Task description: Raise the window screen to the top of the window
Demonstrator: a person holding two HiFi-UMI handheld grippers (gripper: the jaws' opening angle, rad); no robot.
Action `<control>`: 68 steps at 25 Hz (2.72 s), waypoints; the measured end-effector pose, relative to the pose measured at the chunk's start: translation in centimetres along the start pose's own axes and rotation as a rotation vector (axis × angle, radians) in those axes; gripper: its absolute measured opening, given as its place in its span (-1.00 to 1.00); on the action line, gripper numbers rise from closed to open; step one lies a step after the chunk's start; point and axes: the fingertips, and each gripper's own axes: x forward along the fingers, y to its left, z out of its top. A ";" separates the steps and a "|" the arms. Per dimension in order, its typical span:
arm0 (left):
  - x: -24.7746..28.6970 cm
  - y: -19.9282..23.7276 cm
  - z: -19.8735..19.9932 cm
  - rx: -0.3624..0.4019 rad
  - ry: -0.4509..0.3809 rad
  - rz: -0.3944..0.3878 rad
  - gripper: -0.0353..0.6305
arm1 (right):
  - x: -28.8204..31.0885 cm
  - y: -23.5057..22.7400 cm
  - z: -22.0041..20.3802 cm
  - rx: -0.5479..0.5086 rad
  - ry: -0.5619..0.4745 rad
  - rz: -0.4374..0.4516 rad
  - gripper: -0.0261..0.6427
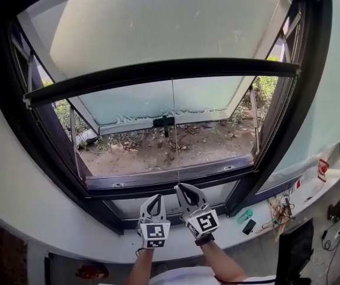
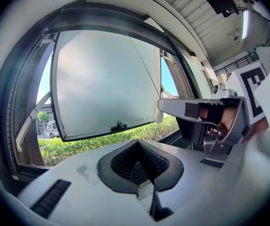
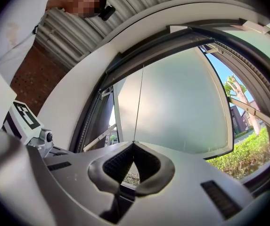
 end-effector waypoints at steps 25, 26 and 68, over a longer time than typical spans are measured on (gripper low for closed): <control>-0.6 0.2 4.5 0.006 -0.094 -0.006 -0.89 | 1.2 -0.4 9.3 -0.025 -0.169 0.016 -0.92; -0.7 0.2 4.6 0.007 -0.095 -0.005 -0.89 | 1.4 -0.4 10.0 -0.031 -0.180 0.018 -0.92; -2.4 -0.6 -0.3 -0.159 0.010 -0.004 -0.89 | -4.1 -2.0 -3.1 0.050 0.319 -0.141 -0.91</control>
